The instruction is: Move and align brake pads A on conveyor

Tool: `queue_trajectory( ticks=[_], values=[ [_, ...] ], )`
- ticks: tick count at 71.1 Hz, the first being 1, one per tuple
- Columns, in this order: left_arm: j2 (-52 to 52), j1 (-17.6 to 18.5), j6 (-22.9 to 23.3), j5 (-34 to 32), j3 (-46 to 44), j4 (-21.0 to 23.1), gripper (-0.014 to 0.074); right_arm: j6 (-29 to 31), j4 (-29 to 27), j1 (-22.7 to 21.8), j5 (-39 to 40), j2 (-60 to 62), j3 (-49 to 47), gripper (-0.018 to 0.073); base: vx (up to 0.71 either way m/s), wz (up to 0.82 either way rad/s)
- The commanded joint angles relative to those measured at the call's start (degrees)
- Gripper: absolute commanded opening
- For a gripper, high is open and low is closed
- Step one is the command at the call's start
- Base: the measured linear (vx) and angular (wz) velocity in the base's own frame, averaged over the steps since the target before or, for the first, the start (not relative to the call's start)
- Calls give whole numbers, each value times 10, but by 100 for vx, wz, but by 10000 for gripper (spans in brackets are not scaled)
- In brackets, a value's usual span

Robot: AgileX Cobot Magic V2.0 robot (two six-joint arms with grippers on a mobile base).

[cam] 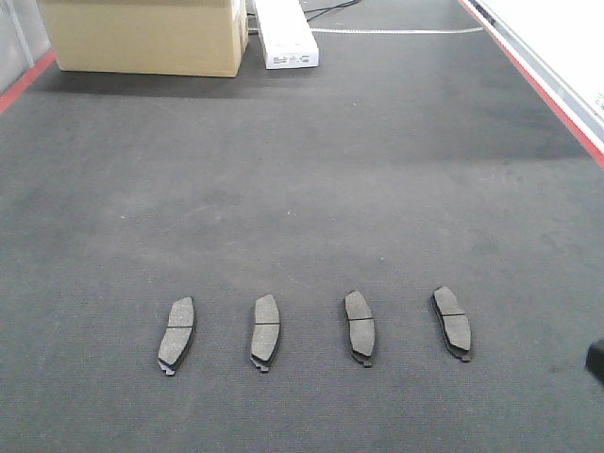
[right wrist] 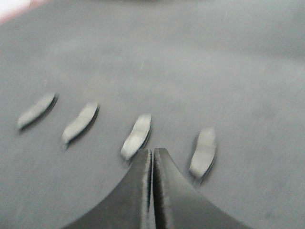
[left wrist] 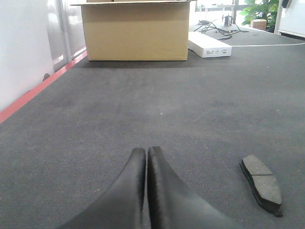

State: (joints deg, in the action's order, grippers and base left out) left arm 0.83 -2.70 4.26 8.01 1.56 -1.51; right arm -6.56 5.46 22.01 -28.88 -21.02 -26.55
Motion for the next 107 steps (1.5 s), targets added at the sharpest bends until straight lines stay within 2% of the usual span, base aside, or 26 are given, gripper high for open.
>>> queue_trajectory(
  ticks=[1, 14, 26, 32, 41, 107],
  values=[
    [7, -1, 5, -46, -11, 3, -6, 12, 2, -43, 111, 19, 27, -10, 0, 0],
    [7, -1, 5, -46, -11, 3, -6, 55, -41, -155, 228, 93, 130, -10, 0, 0],
    [7, -1, 5, -46, -11, 3, -6, 56, -42, -233, 242, 178, 217, -10, 0, 0],
    [7, -1, 5, -46, -11, 3, -6, 55, -43, -259, 242, 218, 260, -10, 0, 0],
    [7, -1, 5, -44, -11, 3, -6, 54, -46, -262, 251, 225, 287, -10, 0, 0],
    [7, -1, 5, -44, -11, 3, -6, 53, -55, -262, 249, 225, 287, -10, 0, 0]
  ],
)
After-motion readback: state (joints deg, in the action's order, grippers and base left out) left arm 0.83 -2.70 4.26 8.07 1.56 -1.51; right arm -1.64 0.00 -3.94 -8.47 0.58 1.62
